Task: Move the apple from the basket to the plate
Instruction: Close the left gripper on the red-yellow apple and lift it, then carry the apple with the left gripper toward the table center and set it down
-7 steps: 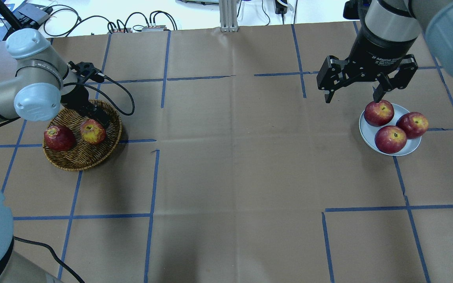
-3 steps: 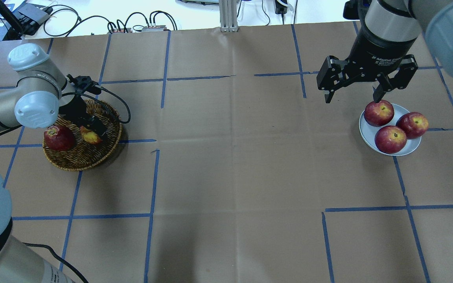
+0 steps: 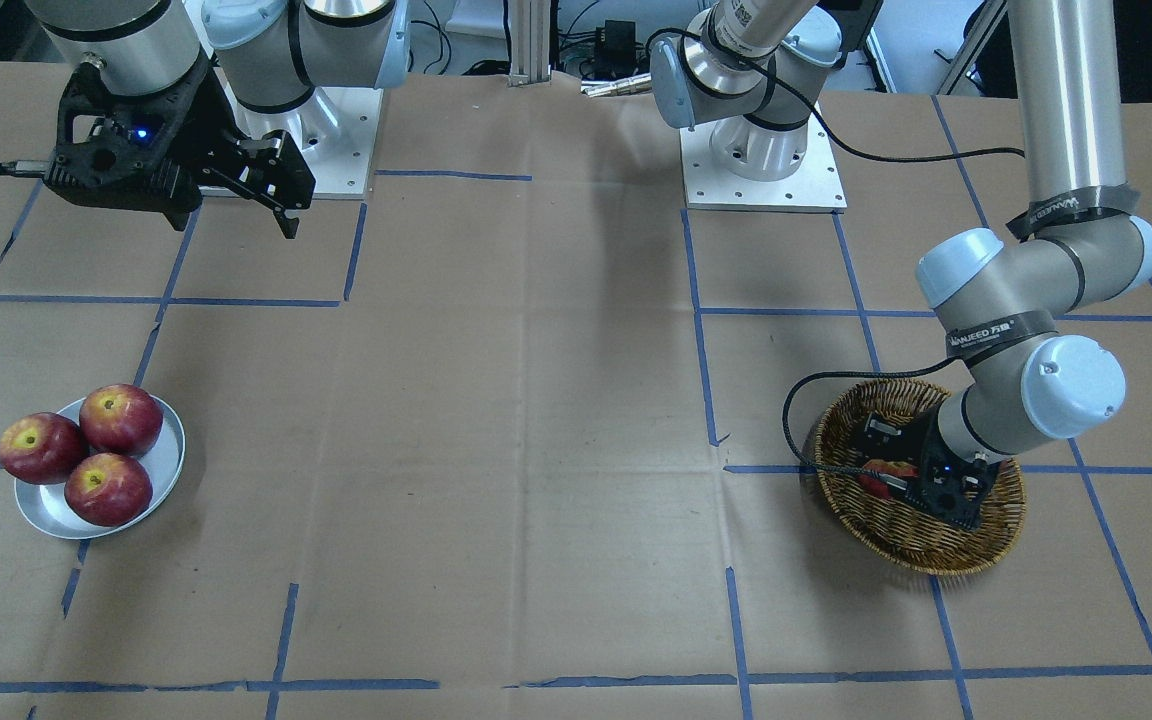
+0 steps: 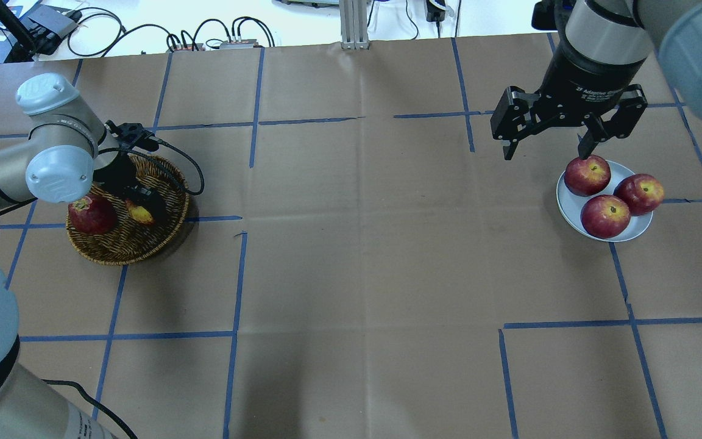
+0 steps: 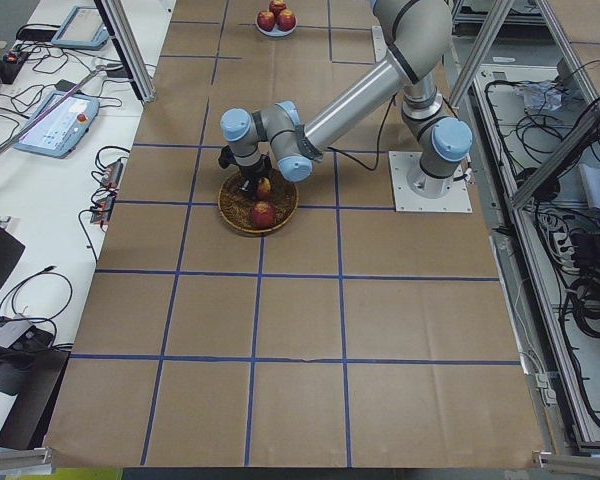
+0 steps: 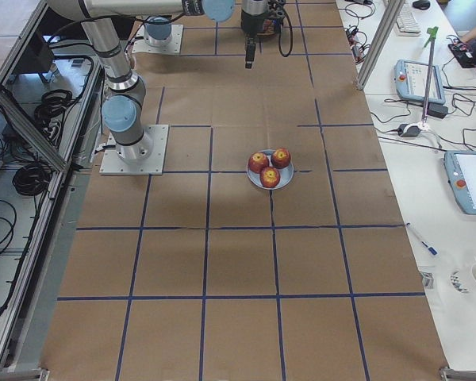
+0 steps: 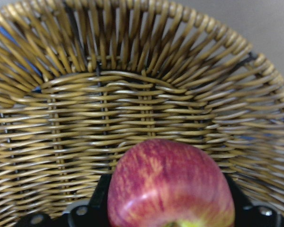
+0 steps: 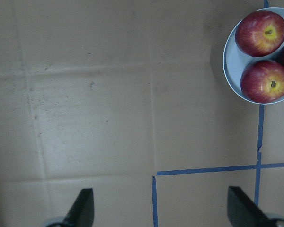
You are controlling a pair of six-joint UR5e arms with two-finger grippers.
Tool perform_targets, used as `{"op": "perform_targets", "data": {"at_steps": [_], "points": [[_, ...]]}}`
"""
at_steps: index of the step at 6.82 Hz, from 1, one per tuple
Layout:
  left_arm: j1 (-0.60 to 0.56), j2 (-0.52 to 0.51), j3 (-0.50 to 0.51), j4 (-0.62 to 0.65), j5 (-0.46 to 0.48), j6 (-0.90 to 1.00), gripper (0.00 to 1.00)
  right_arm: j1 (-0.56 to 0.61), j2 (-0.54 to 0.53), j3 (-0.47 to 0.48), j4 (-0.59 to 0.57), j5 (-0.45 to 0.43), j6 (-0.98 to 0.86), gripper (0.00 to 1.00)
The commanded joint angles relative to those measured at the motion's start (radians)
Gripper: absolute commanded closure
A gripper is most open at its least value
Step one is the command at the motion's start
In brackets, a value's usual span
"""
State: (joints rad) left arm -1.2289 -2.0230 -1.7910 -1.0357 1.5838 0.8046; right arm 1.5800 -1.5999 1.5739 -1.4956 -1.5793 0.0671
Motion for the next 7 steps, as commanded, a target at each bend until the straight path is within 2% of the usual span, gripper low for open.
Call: {"op": "perform_targets", "data": {"at_steps": [1,3,5,7], "points": [[-0.03,0.033,0.033,-0.004,-0.017,-0.15,0.46,0.0,0.0,0.0,0.0,0.001,-0.001,0.0],[-0.268,0.105,0.051,-0.009,-0.024,-0.526,0.45,0.0,0.0,0.0,0.0,0.001,-0.001,0.0],[-0.485,0.063,0.096,-0.003,-0.039,-0.881,0.45,0.0,0.0,0.0,0.0,0.001,-0.001,0.0],[-0.616,-0.033,0.157,0.034,-0.039,-1.03,0.45,0.0,0.0,0.0,0.0,0.001,-0.001,0.0]]}}
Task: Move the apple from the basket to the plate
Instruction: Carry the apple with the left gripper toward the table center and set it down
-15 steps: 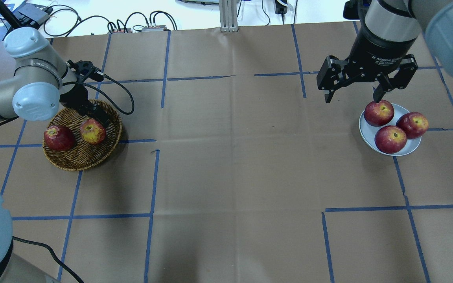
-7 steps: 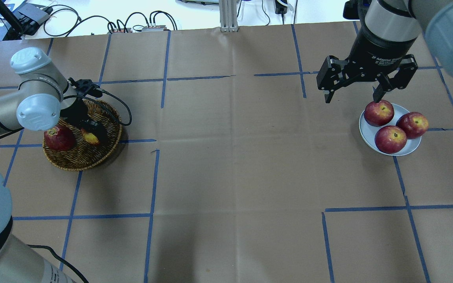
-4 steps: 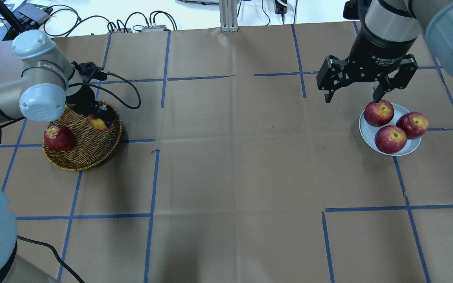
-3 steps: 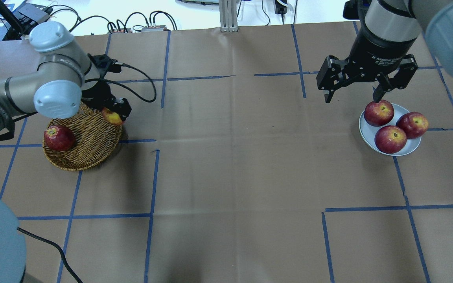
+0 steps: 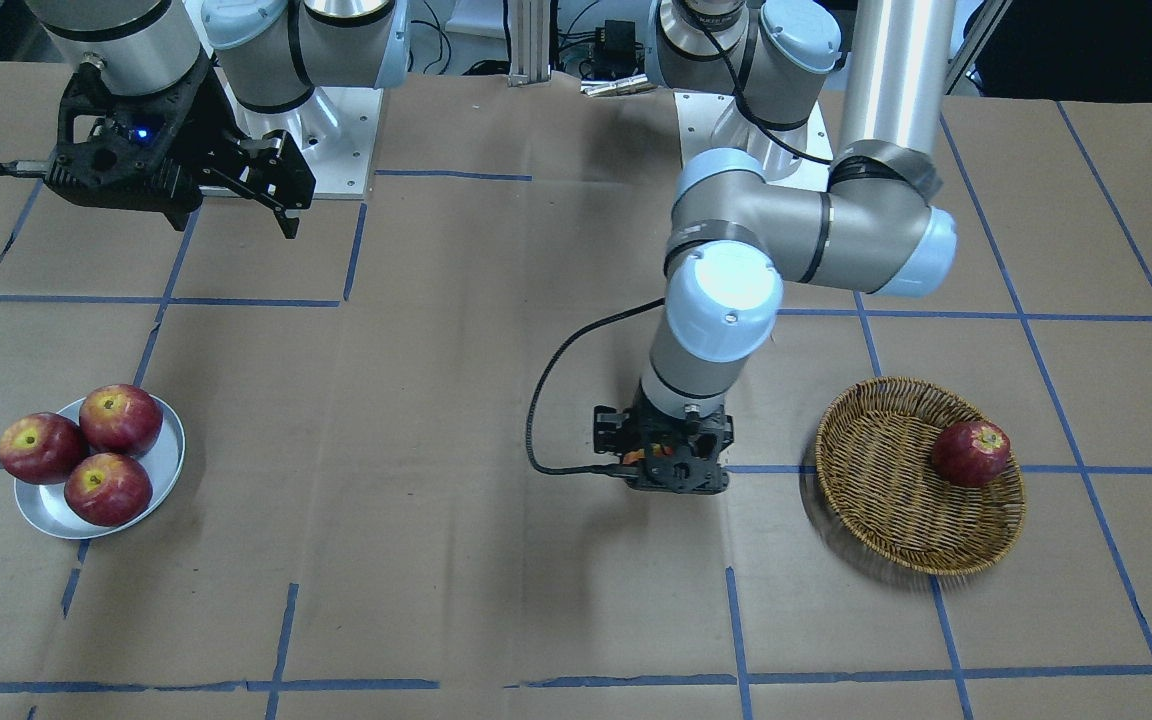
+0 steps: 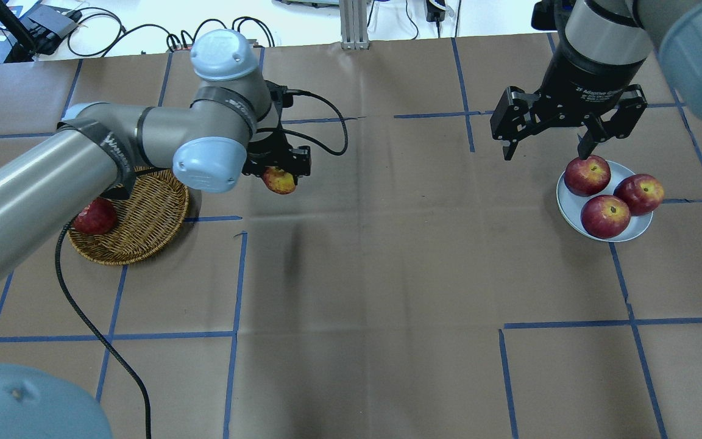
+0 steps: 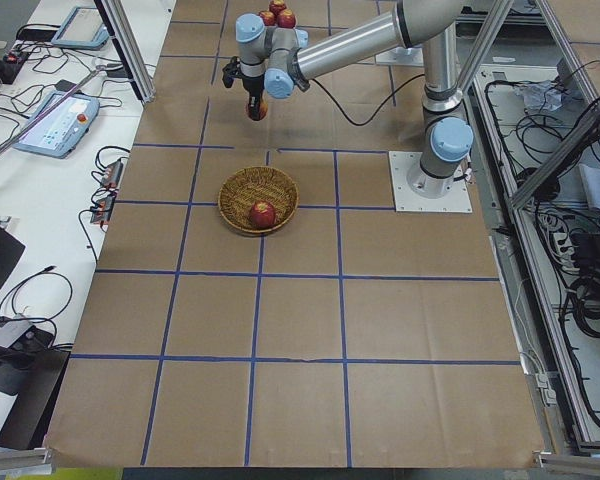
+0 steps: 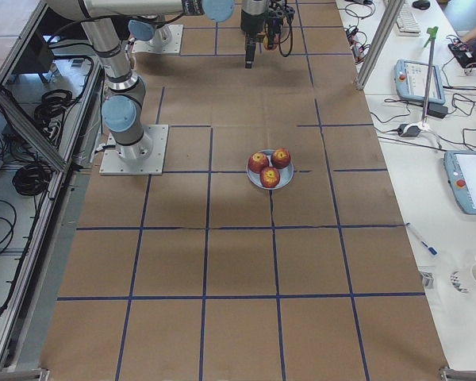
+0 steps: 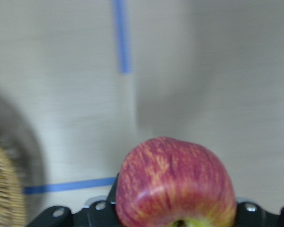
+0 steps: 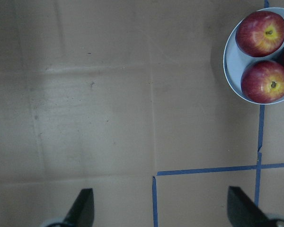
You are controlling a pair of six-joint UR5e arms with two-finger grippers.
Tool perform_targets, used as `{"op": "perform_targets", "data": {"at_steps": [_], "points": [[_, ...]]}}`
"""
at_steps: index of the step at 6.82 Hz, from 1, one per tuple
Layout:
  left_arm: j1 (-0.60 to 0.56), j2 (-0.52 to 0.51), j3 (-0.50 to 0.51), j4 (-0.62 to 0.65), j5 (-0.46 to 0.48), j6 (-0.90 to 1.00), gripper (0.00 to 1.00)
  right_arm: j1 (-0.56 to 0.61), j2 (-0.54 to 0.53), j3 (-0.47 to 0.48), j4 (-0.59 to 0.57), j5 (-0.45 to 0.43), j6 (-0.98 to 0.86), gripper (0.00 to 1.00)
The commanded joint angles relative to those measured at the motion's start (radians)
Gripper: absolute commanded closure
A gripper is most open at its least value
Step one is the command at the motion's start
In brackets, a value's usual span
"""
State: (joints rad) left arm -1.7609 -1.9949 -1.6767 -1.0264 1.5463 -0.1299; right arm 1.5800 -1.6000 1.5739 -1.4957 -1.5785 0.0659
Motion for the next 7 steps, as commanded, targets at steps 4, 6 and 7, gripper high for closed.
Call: {"op": "perform_targets", "data": {"at_steps": [4,6,7], "points": [[-0.198,-0.188,0.126,0.046,-0.002,-0.198,0.45,0.0,0.0,0.0,0.0,0.0,0.002,0.0],[-0.198,-0.188,0.118,0.048,-0.002,-0.192,0.44,0.0,0.0,0.0,0.0,0.0,0.0,0.0],[-0.198,-0.189,0.109,0.048,-0.003,-0.192,0.43,0.0,0.0,0.0,0.0,0.0,0.0,0.0]]}}
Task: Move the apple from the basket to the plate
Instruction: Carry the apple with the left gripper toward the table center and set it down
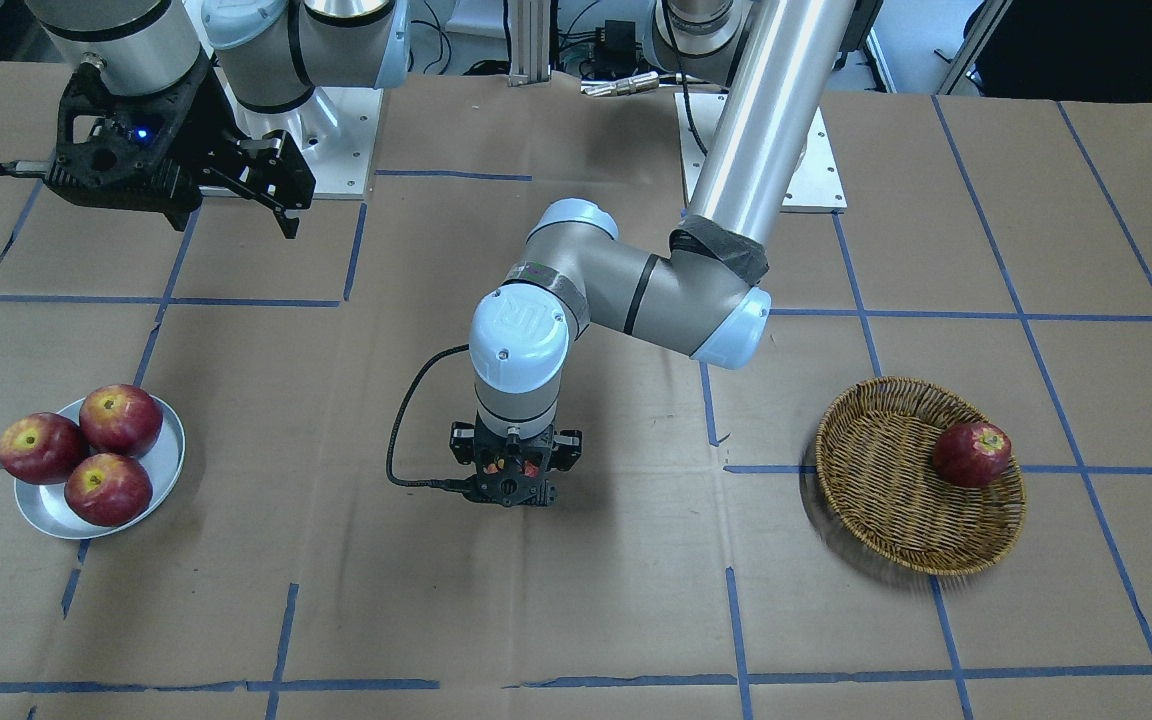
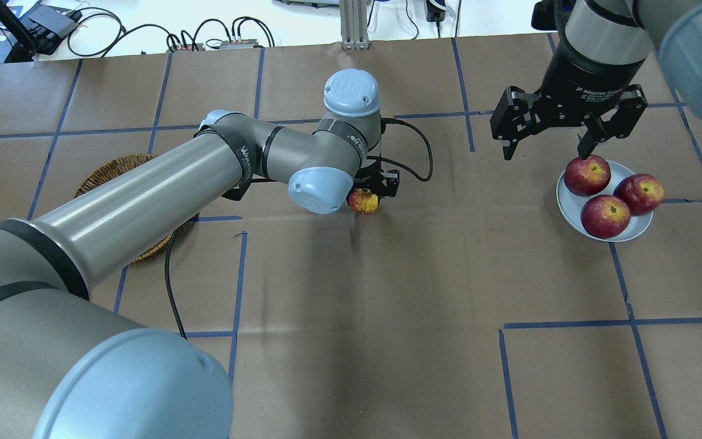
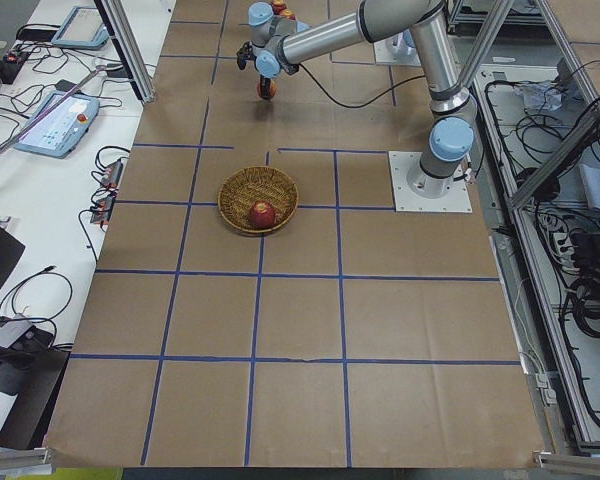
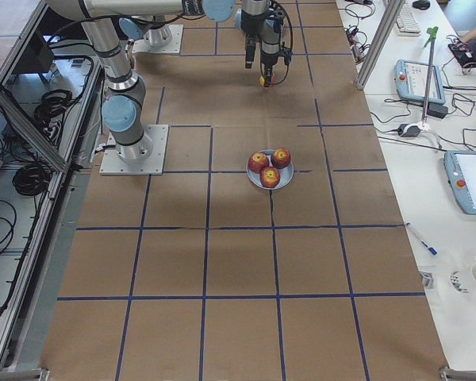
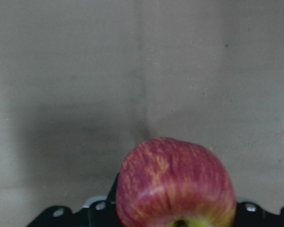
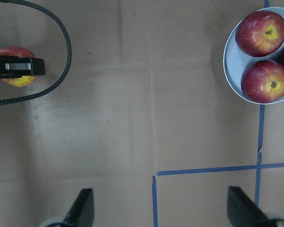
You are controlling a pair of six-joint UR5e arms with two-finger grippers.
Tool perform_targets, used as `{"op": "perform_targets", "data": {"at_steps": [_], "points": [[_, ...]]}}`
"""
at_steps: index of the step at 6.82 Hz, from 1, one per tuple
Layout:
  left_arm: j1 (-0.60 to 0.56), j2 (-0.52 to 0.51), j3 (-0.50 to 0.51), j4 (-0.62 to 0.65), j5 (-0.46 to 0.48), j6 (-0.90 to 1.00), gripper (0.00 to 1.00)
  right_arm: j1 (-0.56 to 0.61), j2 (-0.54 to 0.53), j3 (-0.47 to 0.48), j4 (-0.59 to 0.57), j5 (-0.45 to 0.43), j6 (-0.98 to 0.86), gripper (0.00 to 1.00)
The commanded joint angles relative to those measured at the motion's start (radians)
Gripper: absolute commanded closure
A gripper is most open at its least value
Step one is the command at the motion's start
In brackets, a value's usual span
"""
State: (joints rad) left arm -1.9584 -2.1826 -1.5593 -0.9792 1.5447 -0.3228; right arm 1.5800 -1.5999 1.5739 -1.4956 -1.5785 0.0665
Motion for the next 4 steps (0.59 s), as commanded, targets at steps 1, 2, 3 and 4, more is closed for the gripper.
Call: {"op": "perform_targets", "data": {"at_steps": [1,2,3,4], "points": [[0.001,-0.002,-0.011,0.001,-0.001,0.002,0.42,0.0,0.002,0.0,-0.002,0.0,-0.007,0.0],[0.001,-0.002,-0.013,0.001,-0.001,0.002,0.38,-0.003,0.003,-0.005,-0.005,-0.001,-0.011,0.0],[0.001,0.0,-0.018,0.001,-0.001,0.002,0.27,-0.003,0.003,-0.009,-0.061,-0.006,-0.019,0.0],[0.001,0.003,-0.022,0.001,-0.001,0.002,0.16,-0.005,0.005,-0.009,-0.096,-0.002,-0.036,0.0]]}}
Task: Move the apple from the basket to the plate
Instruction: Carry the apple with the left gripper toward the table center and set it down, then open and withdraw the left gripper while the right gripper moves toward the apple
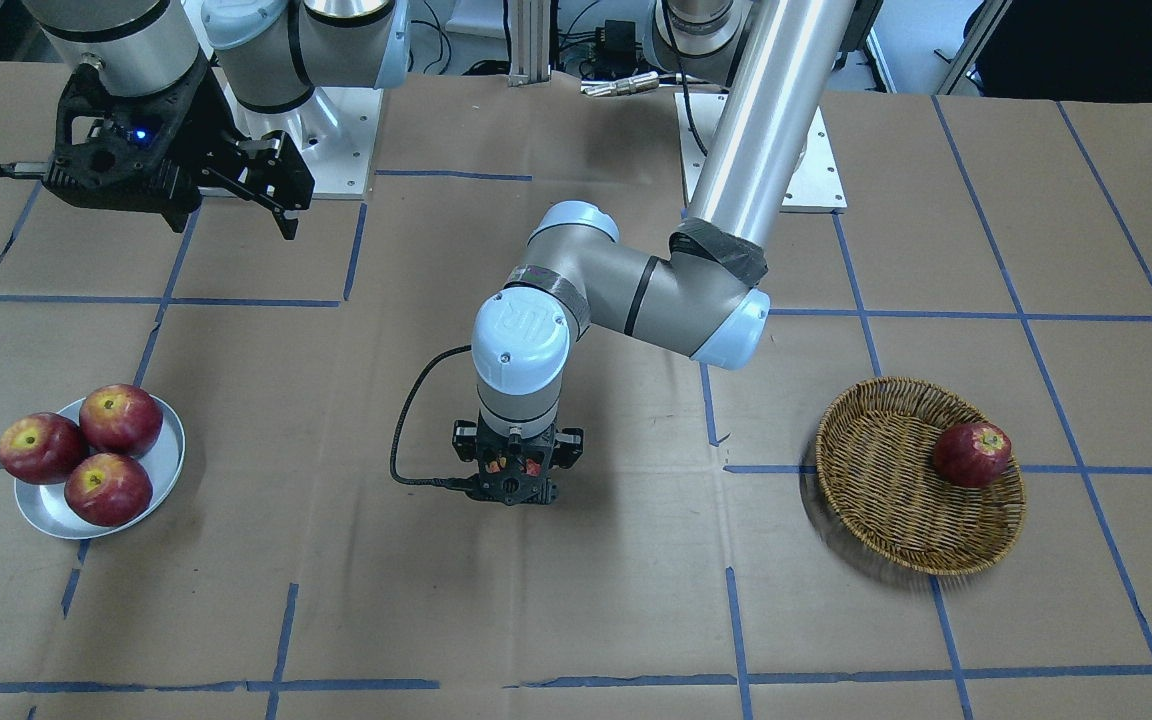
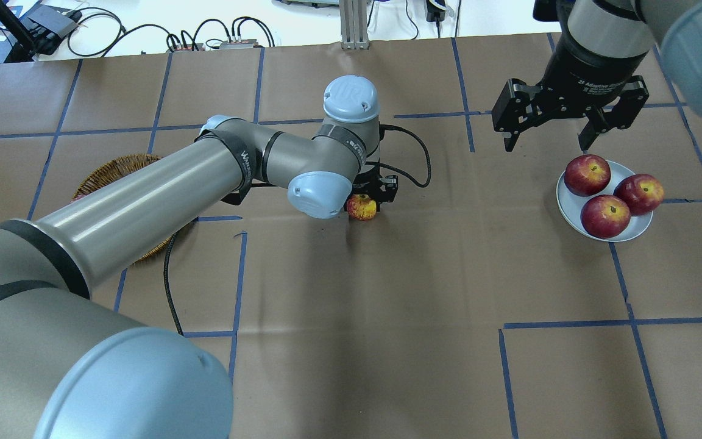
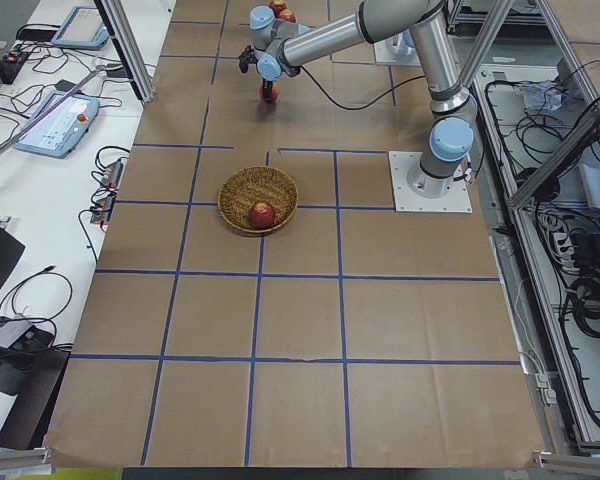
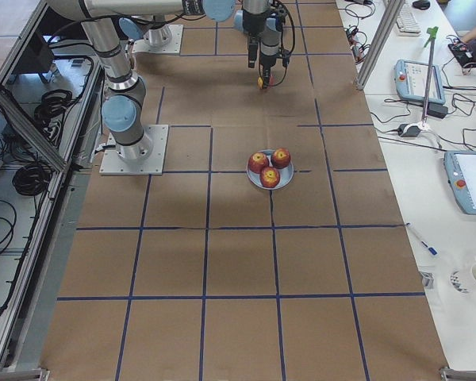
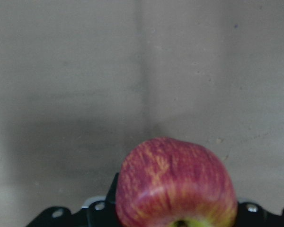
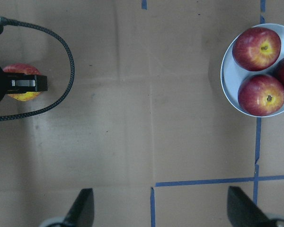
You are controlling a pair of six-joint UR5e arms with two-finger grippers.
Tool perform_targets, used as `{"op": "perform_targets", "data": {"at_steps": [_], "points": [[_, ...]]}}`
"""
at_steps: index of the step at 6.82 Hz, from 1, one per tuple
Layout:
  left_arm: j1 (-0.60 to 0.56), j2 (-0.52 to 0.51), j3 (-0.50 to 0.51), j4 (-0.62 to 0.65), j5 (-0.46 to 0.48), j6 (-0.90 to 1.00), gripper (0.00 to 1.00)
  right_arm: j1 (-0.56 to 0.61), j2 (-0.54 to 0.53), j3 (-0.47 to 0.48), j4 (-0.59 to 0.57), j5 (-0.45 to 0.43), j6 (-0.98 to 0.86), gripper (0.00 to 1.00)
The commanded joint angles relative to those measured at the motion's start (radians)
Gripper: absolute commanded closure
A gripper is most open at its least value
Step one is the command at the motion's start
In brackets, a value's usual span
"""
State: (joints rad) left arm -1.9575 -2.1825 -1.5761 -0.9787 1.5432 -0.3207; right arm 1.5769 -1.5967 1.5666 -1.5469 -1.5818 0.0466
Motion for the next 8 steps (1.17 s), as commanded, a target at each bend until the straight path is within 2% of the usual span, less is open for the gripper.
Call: {"op": "perform_targets", "data": {"at_steps": [1,3,4,6,8], "points": [[0.005,0.009,-0.013,-0.002,0.0,0.0,0.02,-0.002,-0.002,-0.002,-0.044,0.0,-0.016,0.0],[0.006,0.052,-0.007,-0.012,0.005,0.002,0.02,0.002,-0.005,0.006,-0.033,-0.001,-0.011,0.0],[0.006,0.111,-0.005,-0.023,0.006,0.002,0.01,0.005,-0.003,0.007,-0.032,0.002,-0.011,0.0],[0.076,0.278,0.034,-0.217,0.006,0.061,0.01,0.009,0.001,0.003,-0.032,0.002,-0.001,0.0],[0.213,0.505,0.024,-0.453,0.015,0.327,0.01,0.017,0.049,-0.002,-0.047,0.003,0.002,0.0]]}}
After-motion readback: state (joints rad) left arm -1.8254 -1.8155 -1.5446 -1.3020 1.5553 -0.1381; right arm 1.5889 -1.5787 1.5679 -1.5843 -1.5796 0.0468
